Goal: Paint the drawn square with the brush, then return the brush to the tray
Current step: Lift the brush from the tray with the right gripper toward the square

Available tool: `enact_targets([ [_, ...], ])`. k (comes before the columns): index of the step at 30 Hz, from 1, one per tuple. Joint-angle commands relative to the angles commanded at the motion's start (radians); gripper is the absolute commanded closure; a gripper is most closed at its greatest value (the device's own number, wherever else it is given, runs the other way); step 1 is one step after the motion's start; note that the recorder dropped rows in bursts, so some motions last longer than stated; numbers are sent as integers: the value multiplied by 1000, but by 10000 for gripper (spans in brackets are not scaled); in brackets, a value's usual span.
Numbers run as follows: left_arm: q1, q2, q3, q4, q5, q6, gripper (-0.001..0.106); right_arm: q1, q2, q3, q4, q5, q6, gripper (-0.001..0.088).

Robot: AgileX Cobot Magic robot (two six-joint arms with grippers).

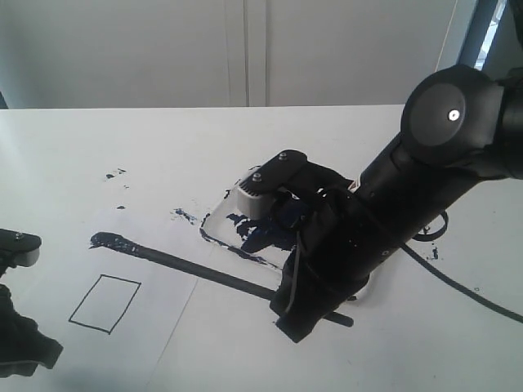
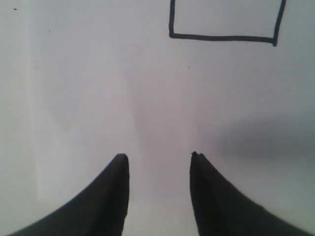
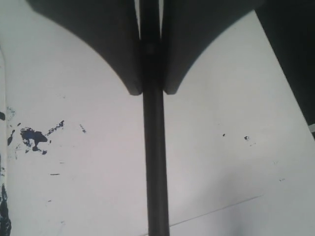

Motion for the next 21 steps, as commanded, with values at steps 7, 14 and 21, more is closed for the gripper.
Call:
enact_targets([
  [7,0,45,0,18,-14,0,598,0,0,0,2,4,0,868],
  [14,0,90,0,18,-24,-6,598,0,0,0,2,6,0,868],
  [21,0,105,23,18,-70,-13,598,0,0,0,0,17,0,868],
])
